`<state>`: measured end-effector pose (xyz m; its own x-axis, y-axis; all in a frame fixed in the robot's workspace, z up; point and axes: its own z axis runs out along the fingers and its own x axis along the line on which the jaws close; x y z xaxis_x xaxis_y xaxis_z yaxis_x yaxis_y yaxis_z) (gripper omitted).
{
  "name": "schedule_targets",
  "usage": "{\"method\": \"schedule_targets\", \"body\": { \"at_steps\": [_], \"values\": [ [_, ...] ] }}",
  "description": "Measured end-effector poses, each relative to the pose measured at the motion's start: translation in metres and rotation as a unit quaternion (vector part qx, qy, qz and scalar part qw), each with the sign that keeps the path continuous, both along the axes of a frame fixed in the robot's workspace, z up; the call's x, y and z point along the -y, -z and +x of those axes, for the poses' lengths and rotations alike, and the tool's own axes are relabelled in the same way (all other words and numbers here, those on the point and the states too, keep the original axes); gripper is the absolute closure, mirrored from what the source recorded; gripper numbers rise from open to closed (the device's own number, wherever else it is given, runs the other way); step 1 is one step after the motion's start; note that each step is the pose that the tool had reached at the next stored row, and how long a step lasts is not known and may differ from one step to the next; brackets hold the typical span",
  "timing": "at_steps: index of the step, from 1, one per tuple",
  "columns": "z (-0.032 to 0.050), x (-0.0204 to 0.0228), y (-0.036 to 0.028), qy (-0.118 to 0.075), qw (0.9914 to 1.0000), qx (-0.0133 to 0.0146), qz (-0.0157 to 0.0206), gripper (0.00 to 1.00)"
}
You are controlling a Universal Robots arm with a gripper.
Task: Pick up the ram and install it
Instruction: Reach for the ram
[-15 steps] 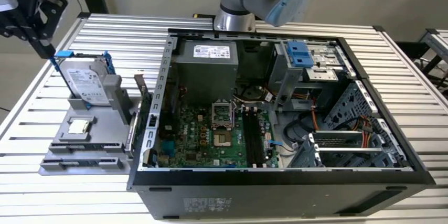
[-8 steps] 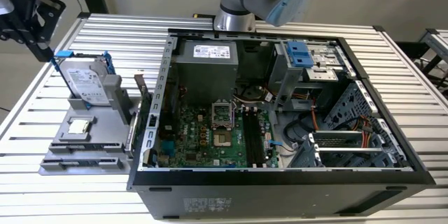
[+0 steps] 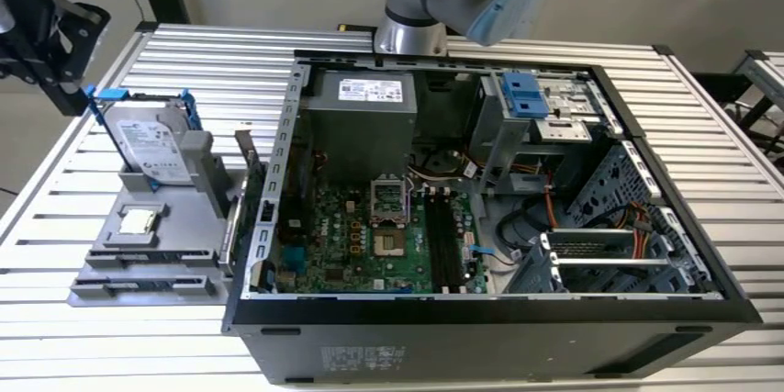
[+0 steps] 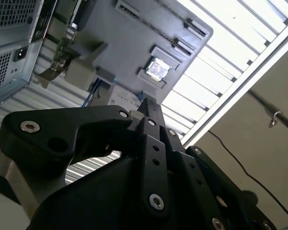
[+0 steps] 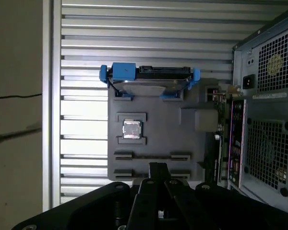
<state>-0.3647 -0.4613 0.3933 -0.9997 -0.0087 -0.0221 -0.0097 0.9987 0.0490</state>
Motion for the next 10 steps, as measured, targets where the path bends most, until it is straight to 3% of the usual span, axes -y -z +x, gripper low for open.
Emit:
{"method": "schedule_targets", "body": {
  "at_steps": [10],
  "values": [
    [0.0,0.016,0.0001,0.002,1.0,0.0,0.0,1.0]
  ]
}}
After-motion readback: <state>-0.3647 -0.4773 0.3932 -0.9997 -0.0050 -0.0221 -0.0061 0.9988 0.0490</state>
